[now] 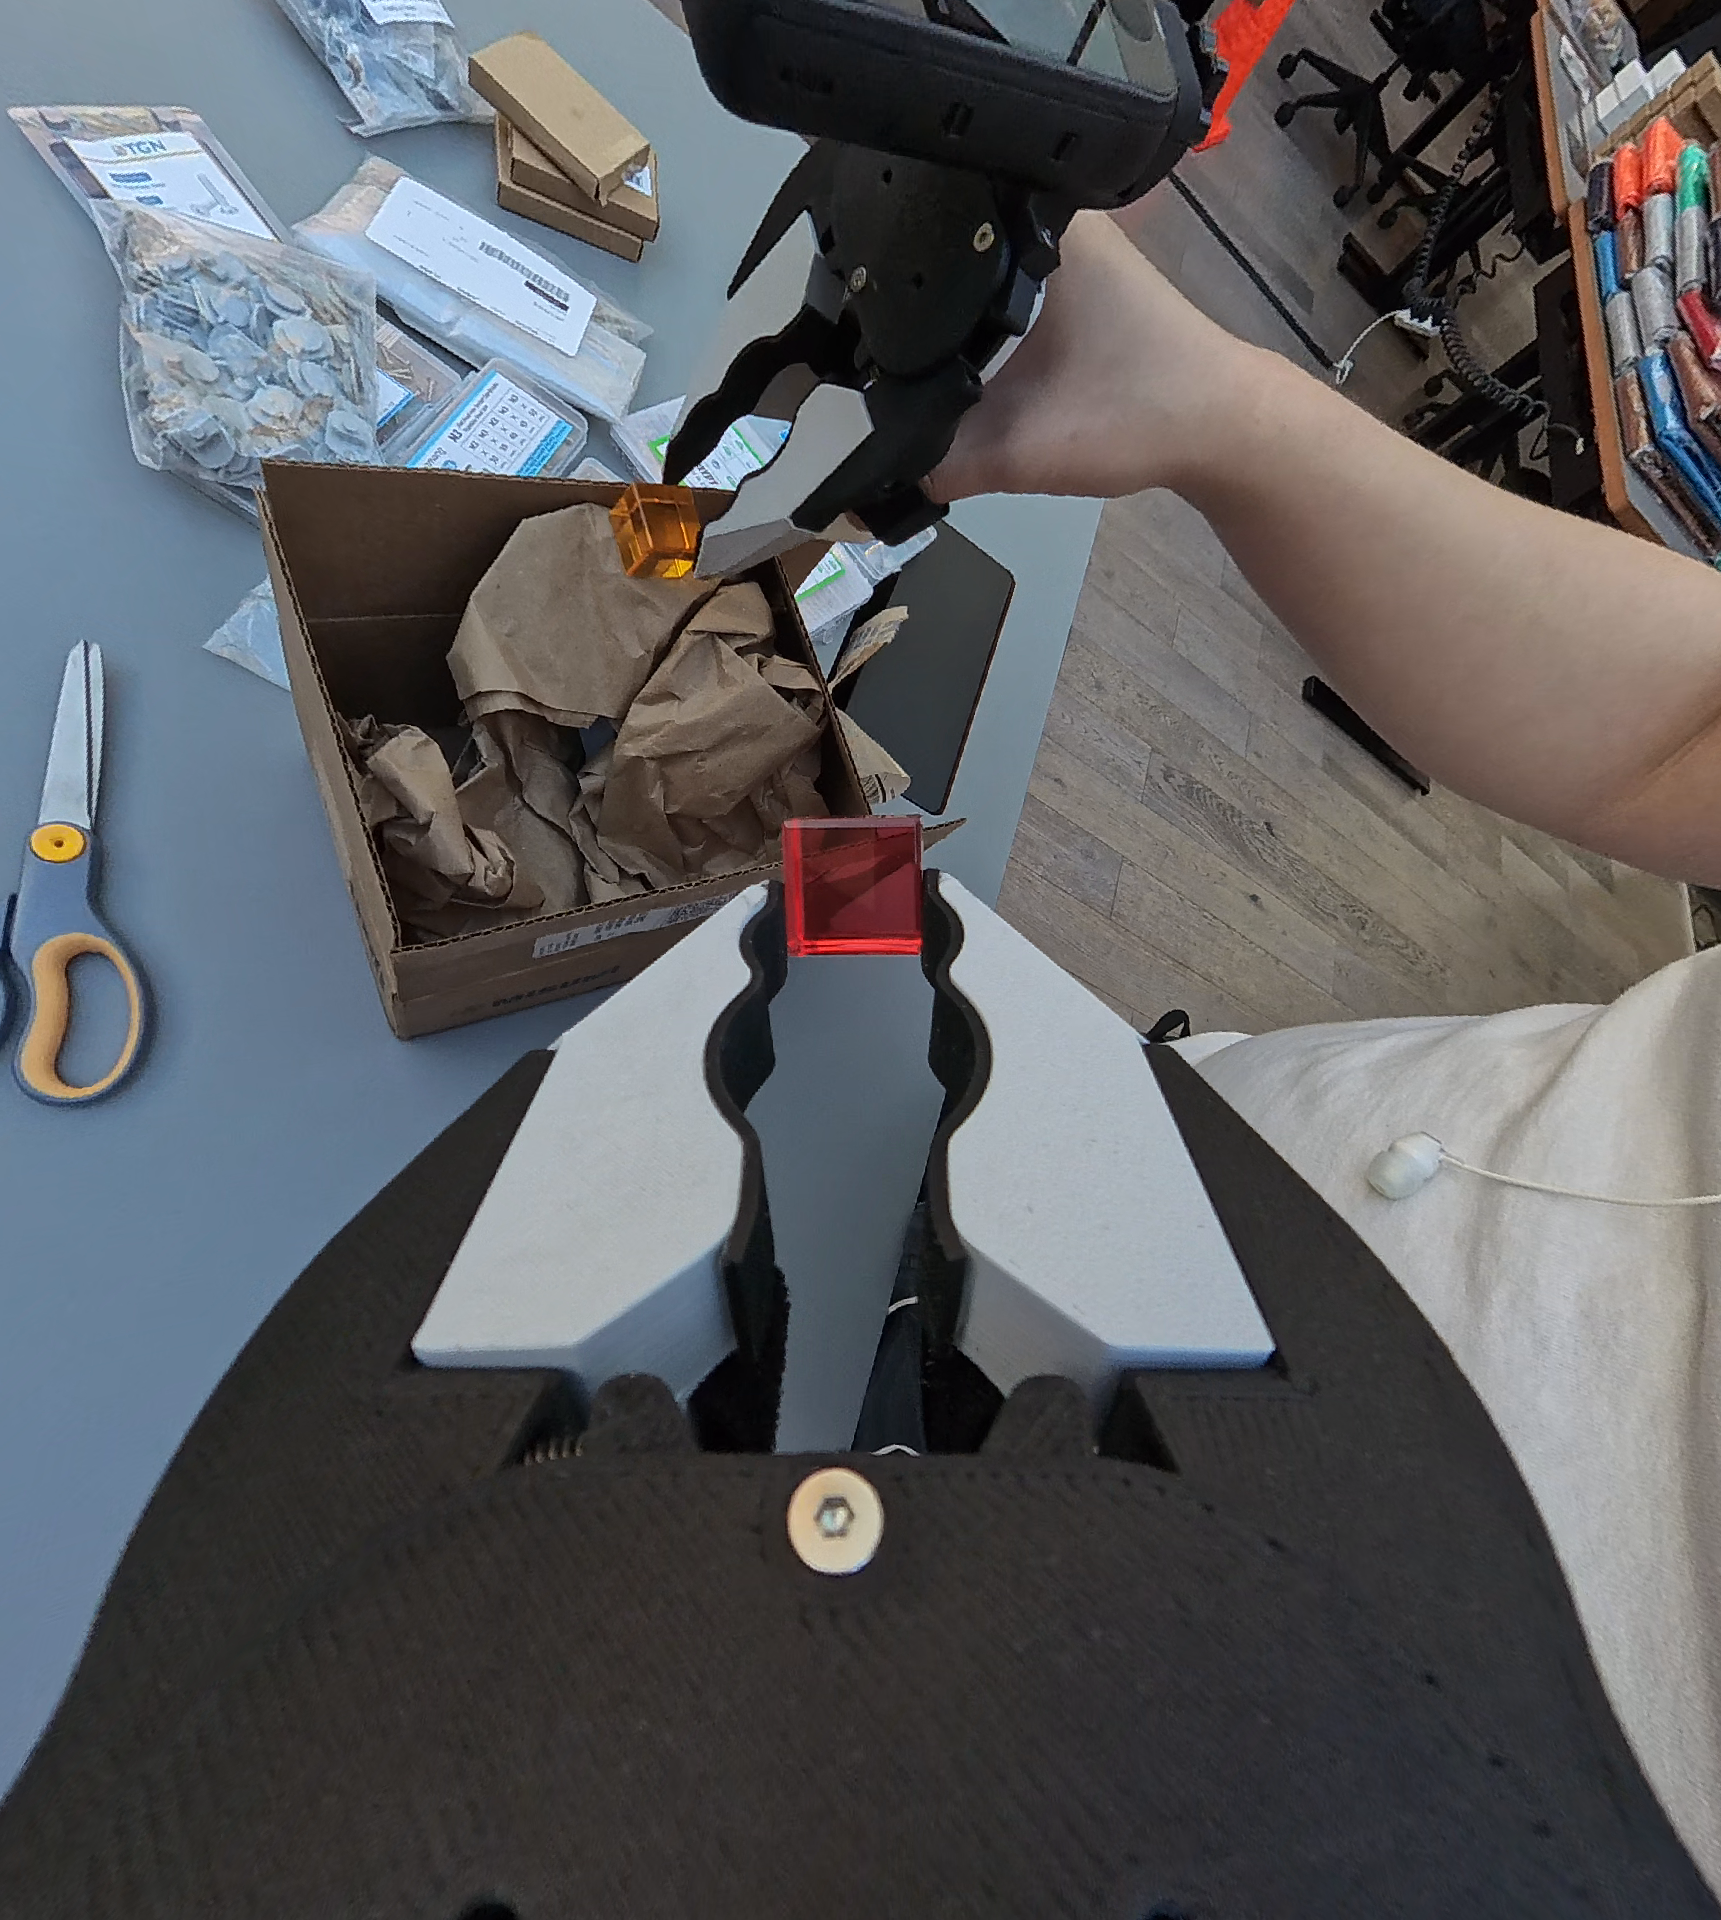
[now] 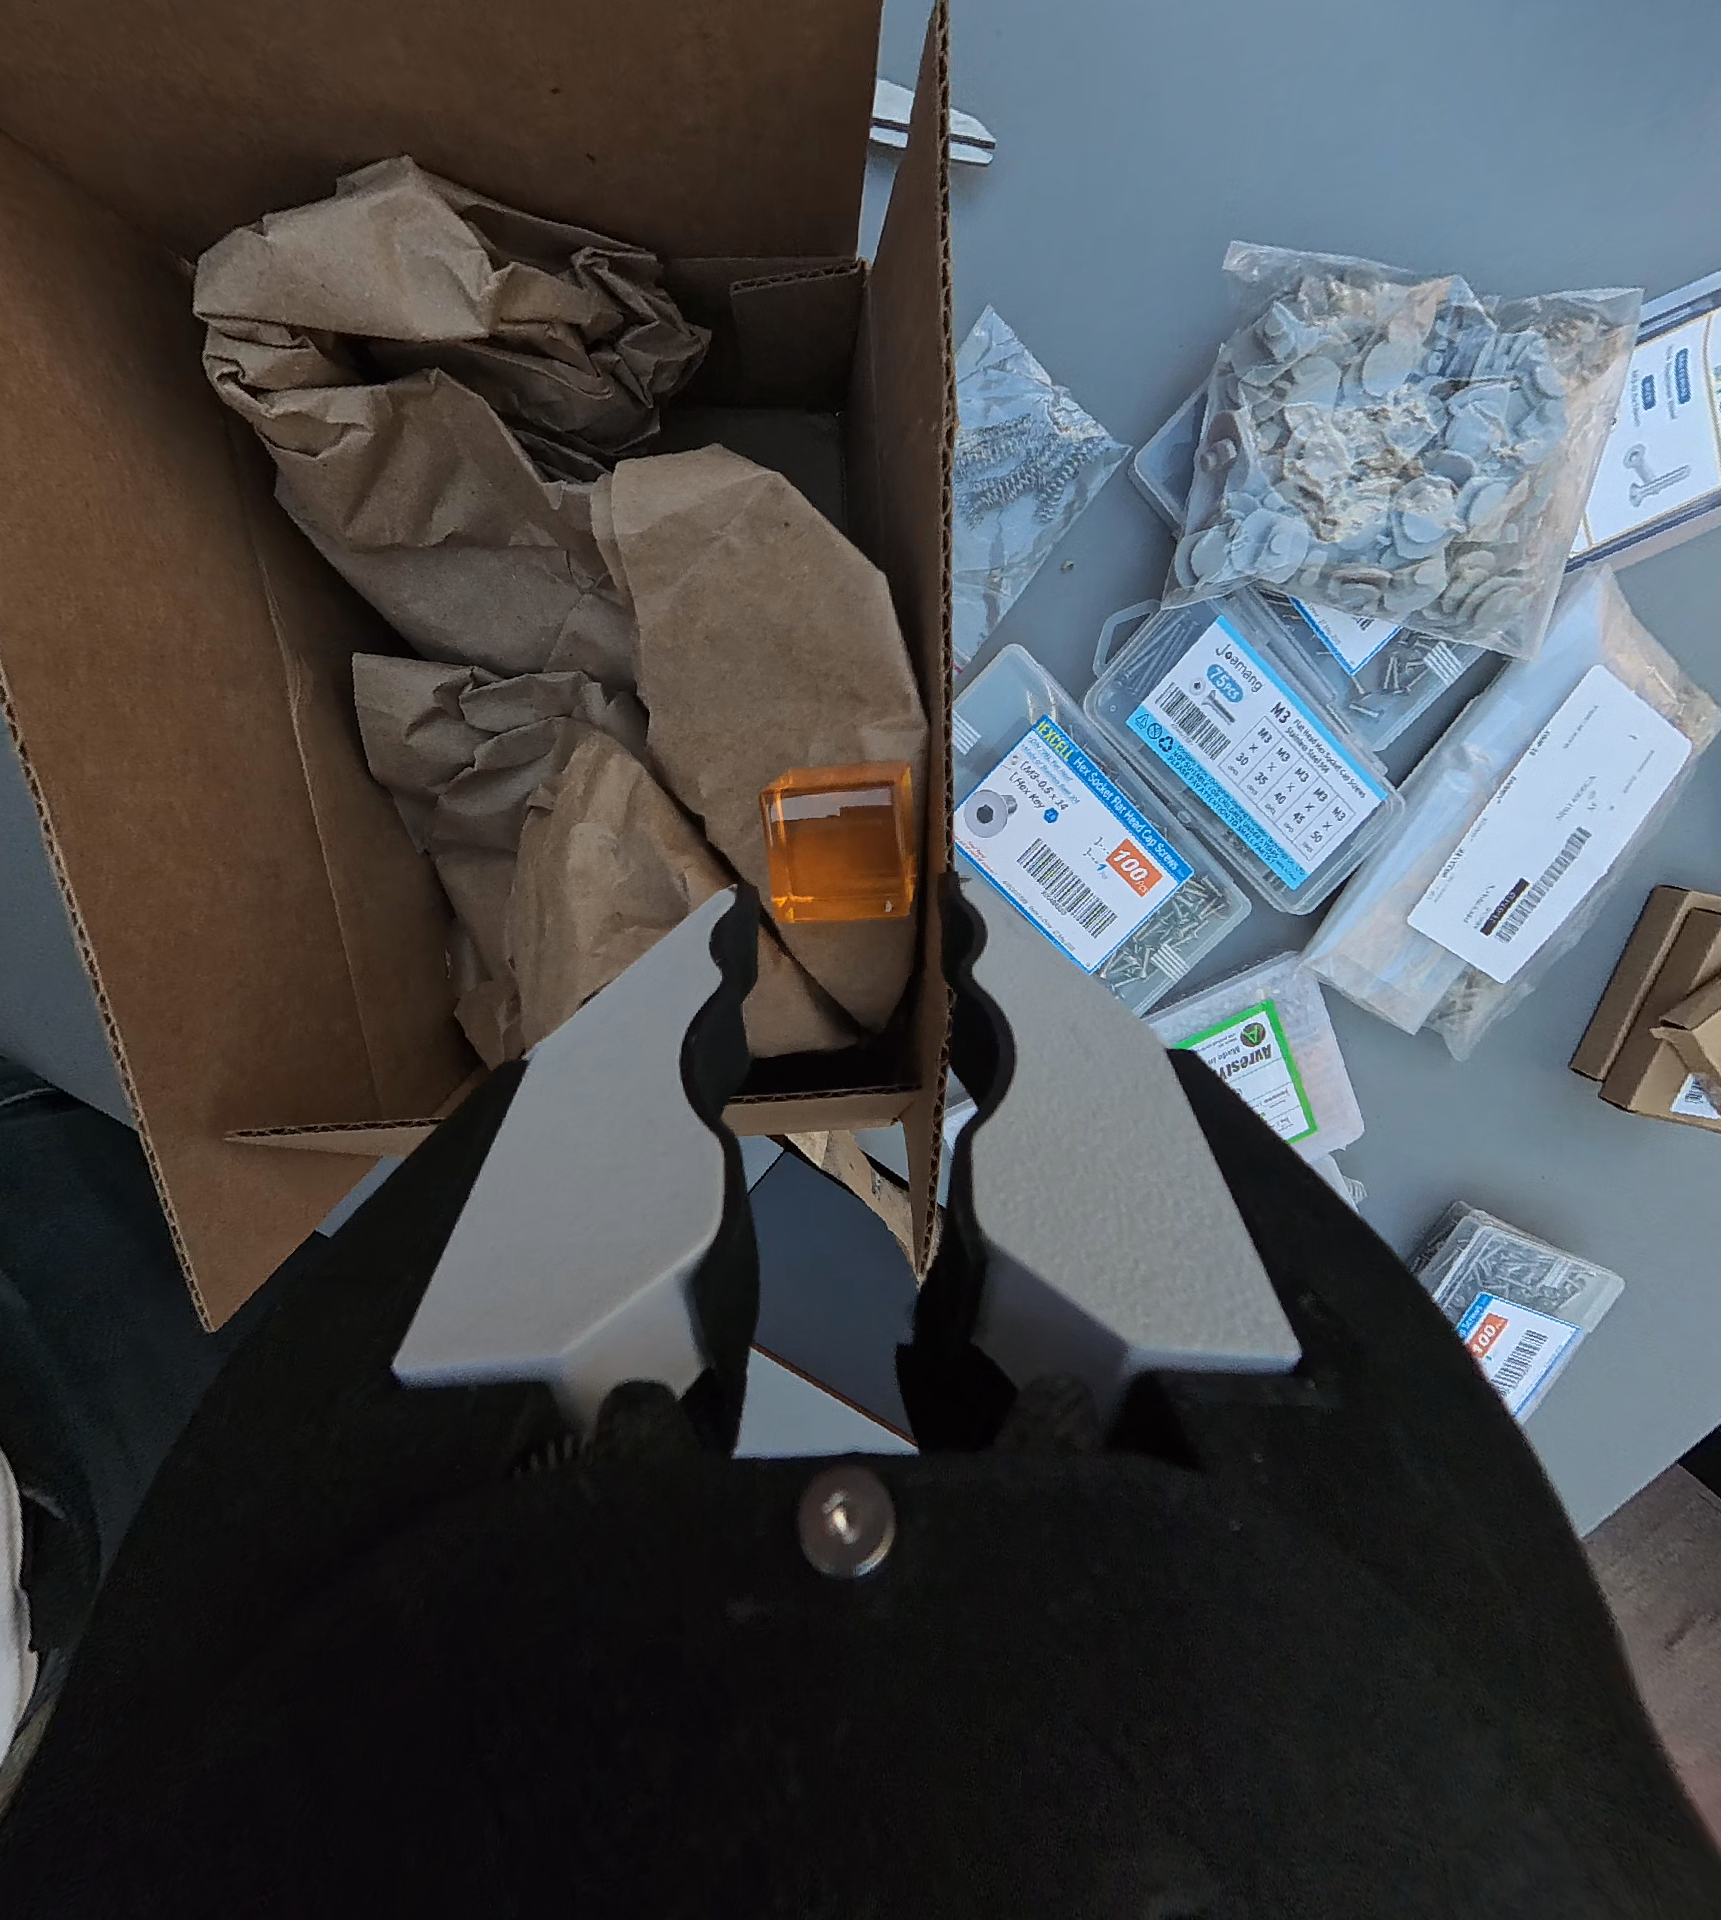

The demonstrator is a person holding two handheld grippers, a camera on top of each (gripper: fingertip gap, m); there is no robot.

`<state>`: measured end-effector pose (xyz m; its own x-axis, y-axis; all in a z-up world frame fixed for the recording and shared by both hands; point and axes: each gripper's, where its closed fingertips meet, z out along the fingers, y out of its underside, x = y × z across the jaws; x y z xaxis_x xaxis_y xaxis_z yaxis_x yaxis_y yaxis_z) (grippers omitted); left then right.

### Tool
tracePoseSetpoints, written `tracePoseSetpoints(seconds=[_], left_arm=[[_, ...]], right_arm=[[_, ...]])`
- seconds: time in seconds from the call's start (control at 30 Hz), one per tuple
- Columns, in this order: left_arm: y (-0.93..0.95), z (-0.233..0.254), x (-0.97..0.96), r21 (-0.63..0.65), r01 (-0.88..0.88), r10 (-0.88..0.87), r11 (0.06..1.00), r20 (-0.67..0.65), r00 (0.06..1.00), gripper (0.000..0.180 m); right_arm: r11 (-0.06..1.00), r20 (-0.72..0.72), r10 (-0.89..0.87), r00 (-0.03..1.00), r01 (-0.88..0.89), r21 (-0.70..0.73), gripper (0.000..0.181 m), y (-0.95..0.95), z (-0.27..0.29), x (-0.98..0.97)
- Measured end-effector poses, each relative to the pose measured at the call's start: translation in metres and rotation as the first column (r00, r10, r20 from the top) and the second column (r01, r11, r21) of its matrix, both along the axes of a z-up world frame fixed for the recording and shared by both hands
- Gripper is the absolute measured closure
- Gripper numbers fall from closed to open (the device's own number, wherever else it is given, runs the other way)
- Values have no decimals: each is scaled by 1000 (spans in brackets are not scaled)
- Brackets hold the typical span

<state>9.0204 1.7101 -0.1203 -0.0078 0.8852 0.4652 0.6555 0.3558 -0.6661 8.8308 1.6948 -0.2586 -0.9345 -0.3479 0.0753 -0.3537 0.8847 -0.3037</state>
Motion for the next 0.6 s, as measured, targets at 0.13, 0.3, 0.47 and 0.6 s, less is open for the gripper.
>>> tracePoseSetpoints(seconds=[0.13,0.3,0.47,0.6], left_arm=[[0,1,-1,-3,7,-7,1000,1,1000,156],[0,0,-3,-2,12,-12,1000,6,1000,156],[2,-1,-3,-3,19,-19,1000,13,1000,156],[2,-2,-3,2,19,-19,1000,16,1000,156]], right_arm=[[999,-14,-1,1000,0,-36,145,-1,2,2],[999,-30,-5,1000,3,-43,138,-1,0,4],[997,-35,3,999,-6,-76,157,-2,0,7],[996,3,-45,999,45,-80,157,-1,3,0]])
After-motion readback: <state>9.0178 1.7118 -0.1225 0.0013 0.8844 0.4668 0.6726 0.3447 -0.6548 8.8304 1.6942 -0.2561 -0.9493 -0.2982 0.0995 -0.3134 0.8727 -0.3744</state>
